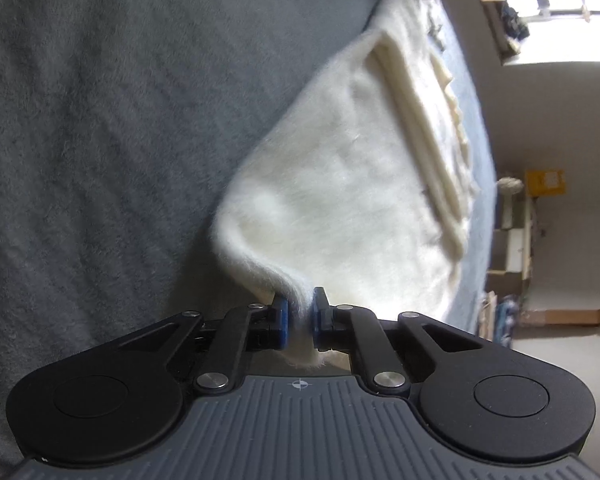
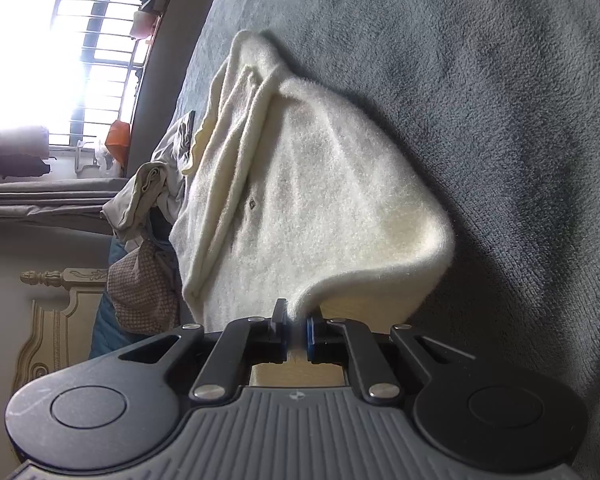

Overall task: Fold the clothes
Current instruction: 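Lift the hem with both grippers and fold it over toward the collar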

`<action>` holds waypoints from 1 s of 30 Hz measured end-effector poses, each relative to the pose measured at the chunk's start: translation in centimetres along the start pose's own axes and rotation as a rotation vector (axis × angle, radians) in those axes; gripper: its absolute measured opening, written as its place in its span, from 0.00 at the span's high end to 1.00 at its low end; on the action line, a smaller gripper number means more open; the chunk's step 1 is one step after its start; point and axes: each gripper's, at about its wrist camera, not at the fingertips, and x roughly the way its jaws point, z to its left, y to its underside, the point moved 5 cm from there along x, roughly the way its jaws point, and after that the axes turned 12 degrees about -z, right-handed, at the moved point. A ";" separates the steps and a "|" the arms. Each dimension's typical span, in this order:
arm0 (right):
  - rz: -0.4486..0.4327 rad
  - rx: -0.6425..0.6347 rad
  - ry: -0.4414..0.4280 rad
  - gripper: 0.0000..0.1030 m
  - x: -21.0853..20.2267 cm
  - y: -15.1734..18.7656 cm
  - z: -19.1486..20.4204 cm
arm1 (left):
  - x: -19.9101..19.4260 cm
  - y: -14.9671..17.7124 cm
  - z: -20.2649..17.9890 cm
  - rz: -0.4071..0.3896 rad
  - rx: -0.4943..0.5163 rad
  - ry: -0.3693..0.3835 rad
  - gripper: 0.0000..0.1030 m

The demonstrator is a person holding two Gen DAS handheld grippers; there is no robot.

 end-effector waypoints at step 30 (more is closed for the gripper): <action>-0.083 -0.074 -0.084 0.92 12.5 -16.2 14.7 | 11.6 -17.5 -18.5 -0.221 0.025 0.169 0.93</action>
